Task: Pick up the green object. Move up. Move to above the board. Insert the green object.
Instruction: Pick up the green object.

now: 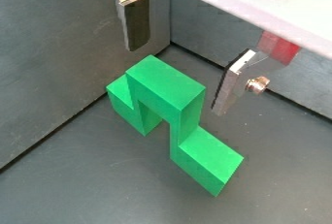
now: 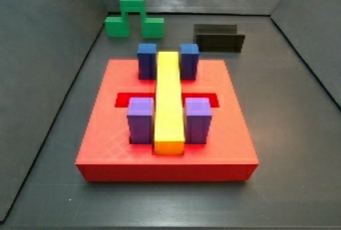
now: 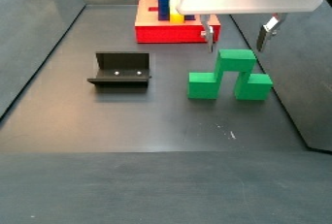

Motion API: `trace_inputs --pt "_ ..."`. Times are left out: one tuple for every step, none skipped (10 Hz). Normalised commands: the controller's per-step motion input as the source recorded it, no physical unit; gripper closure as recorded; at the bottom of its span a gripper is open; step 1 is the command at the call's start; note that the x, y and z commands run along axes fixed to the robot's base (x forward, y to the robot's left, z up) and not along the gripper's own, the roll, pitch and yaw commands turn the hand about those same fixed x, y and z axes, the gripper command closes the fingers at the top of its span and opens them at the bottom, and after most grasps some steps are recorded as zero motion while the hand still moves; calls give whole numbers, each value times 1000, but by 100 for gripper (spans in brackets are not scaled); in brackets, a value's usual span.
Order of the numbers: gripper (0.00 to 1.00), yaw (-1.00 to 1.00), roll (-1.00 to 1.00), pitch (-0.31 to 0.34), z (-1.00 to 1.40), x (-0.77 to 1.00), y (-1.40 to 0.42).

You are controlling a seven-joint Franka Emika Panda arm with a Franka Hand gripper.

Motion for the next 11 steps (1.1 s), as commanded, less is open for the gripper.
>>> trace_inputs --pt "0 0 0 -26 -157 0 0" --pt "0 0 0 -11 -166 91 0" --pt "0 0 0 -19 -197 134 0" --pt "0 0 4 -30 -237 83 0" --pt "0 0 23 -33 -254 17 -6" --pt "0 0 30 -46 -303 0 0" --pt "0 0 21 -49 -291 0 -3" --pt "0 0 0 -63 -211 0 -54" --pt "0 0 0 -70 -157 0 -97" --pt "0 0 0 -53 -163 0 -160" --pt "0 0 0 -59 -160 -26 -111"
